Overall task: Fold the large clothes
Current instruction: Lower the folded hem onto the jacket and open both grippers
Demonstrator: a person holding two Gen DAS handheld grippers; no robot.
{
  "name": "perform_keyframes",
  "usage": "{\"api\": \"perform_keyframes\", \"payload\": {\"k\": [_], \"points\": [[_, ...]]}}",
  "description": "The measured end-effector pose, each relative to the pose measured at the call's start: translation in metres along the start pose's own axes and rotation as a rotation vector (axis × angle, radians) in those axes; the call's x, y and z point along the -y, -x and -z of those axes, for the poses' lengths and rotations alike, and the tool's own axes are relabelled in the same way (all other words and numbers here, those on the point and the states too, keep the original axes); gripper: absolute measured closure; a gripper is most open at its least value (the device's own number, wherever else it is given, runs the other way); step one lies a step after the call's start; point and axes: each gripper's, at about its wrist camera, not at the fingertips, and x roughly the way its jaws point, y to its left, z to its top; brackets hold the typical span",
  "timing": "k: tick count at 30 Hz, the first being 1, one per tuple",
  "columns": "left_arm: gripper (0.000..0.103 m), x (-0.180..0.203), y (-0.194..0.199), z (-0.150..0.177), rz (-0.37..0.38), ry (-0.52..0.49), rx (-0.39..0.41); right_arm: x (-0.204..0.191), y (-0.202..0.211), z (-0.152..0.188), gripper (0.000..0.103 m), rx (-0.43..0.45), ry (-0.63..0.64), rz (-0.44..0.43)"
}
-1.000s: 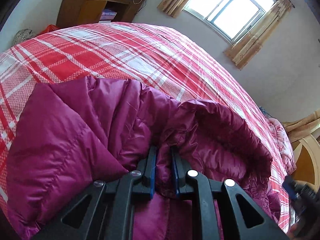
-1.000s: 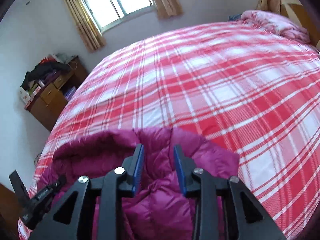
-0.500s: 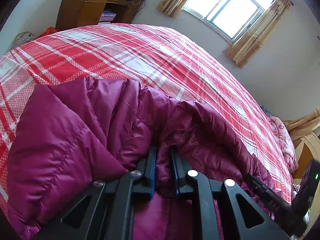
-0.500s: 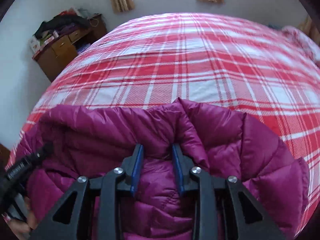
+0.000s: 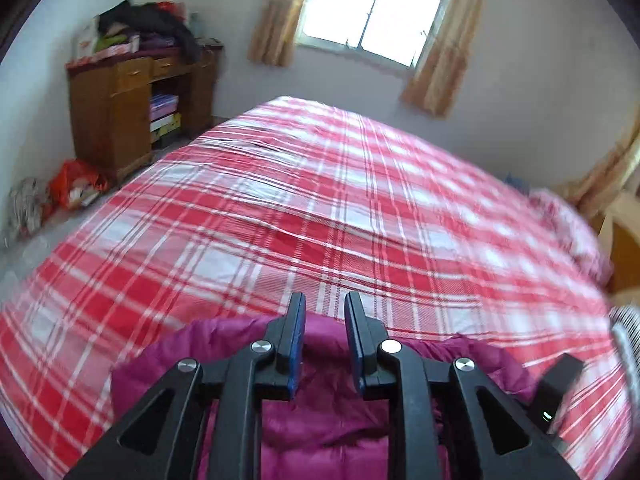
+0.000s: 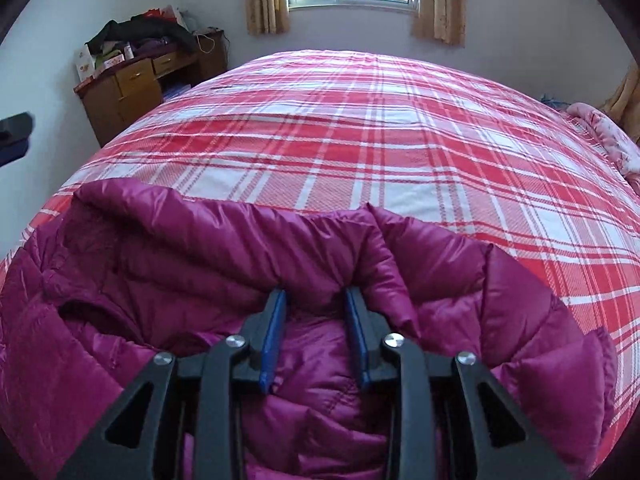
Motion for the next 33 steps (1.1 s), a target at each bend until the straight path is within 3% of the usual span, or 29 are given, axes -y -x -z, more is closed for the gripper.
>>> {"api": "perform_keyframes", "payload": {"k": [2, 6, 7, 11, 13, 18, 20, 25, 27, 33], "points": [[0.082, 0.011, -0.025, 0.001, -0.05, -0.057, -0.021, 0.001, 0.001, 0.0, 0.07, 0.002, -0.003, -0.005], [0.082, -0.015, -0.074, 0.04, -0.114, 0.026, -0.213, 0.006, 0.002, 0.001, 0.07, 0.005, -0.023, -0.032], [0.082, -0.021, -0.076, 0.052, -0.098, 0.04, -0.225, 0.008, 0.002, 0.001, 0.07, 0.006, -0.032, -0.043], [0.082, -0.024, -0.058, 0.081, -0.069, 0.009, -0.118, 0.012, 0.002, 0.0, 0.069, 0.007, -0.046, -0.067], [0.082, -0.026, -0.06, 0.082, -0.067, 0.019, -0.113, 0.011, 0.003, 0.0, 0.061, 0.009, -0.043, -0.084], [0.082, -0.02, -0.063, 0.079, -0.085, 0.003, -0.106, 0.013, 0.034, -0.007, 0.06, 0.098, -0.078, -0.143], [0.082, -0.018, -0.065, 0.077, -0.097, -0.008, -0.106, 0.01, 0.038, -0.019, 0.06, 0.106, -0.07, -0.102], [0.082, -0.015, -0.066, 0.079, -0.119, -0.036, -0.106, 0.005, -0.015, -0.025, 0.065, -0.064, 0.004, 0.004], [0.082, -0.015, -0.066, 0.079, -0.121, -0.037, -0.105, 0.003, -0.015, -0.019, 0.065, -0.023, 0.031, 0.019], [0.082, -0.016, -0.066, 0.078, -0.11, -0.024, -0.1, 0.006, -0.014, -0.017, 0.063, -0.008, 0.025, 0.012]]}}
